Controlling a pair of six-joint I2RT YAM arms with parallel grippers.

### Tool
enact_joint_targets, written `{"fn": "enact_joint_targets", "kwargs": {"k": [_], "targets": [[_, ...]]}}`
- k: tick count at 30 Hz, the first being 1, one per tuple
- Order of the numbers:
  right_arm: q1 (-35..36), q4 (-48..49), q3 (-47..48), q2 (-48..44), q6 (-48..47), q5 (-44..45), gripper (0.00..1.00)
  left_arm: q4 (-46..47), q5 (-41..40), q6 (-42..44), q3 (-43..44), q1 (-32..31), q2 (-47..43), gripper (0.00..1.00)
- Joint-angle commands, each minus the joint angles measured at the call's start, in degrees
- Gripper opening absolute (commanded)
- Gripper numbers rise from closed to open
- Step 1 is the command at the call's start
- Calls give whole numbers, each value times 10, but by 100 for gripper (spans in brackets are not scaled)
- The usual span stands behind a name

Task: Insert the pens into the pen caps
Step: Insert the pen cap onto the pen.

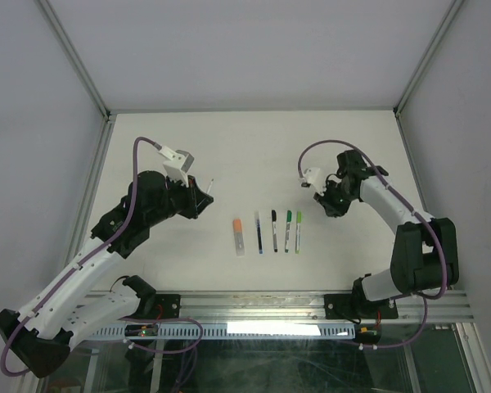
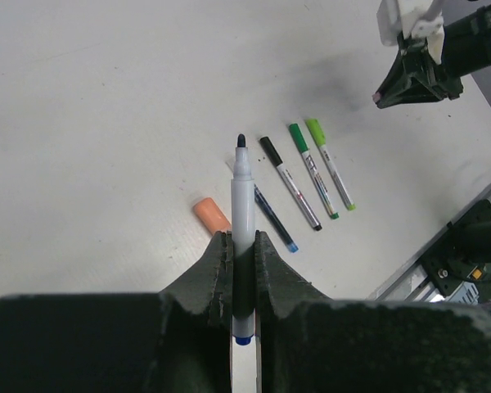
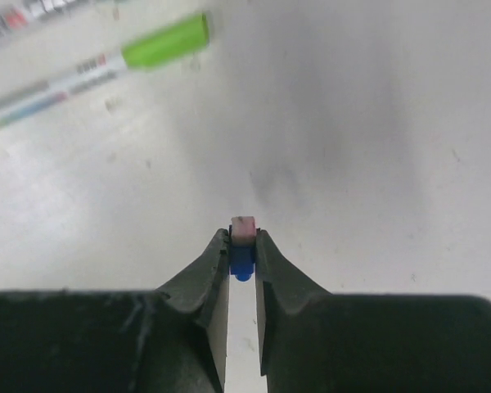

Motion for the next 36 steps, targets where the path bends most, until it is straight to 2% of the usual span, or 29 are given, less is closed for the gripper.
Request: {"fn": "enact_joint_targets", "kwargs": {"k": [1,5,8,12,16,20,24,31,36], "targets": [[27,66,33,17,255,-96,8,20,-25,-6,5,3,1,0],[50,122,57,44,443,-42,2,20,-37,-10,11,3,9,0],[63,103,102,73,560,26,0,19,-41,-17,16,3,17,0],[72,96,140,92,708,53,0,29,-26,-24,21,3,31,0],[107,195,87,25,882,80,0,61,10,-32,24,3,37,0],[176,337,22,-72,1009,141,0,108,56,-34,26,3,47,0],[243,467,-21,-142,1095,211,0,184,116,-39,25,3,50,0],[285,594,-29,-179,1191,182,0,355,181,-84,-2,3,34,0],[299,697,-48,-201,1242,167,0,394,225,-106,18,3,57,0]]}}
